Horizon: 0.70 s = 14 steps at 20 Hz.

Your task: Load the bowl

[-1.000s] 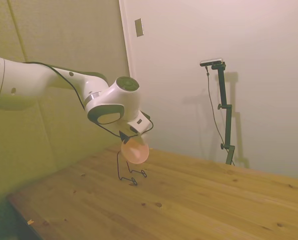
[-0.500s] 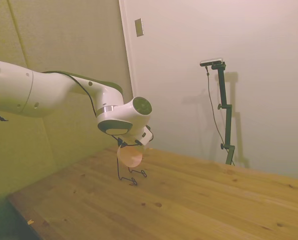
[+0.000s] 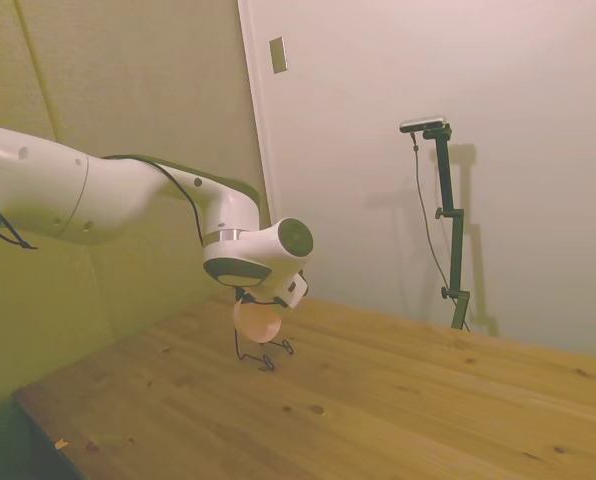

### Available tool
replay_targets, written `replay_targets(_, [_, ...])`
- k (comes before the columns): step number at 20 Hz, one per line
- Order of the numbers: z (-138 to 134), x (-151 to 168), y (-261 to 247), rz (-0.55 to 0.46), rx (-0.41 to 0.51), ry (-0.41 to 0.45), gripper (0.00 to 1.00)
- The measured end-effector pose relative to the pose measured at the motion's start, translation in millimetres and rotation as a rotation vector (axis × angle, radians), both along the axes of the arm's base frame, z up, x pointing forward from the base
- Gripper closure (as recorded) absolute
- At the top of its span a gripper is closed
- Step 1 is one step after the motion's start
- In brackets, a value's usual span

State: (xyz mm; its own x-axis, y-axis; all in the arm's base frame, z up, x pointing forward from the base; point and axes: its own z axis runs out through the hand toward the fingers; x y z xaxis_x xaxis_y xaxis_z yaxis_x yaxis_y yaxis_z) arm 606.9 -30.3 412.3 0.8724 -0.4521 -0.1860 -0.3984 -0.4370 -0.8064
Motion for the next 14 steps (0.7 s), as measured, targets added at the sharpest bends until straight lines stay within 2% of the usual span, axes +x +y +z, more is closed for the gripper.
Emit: replay_targets(14, [-24.8, 10.1, -2.9, 0.015, 0.024, 0.024, 1.0])
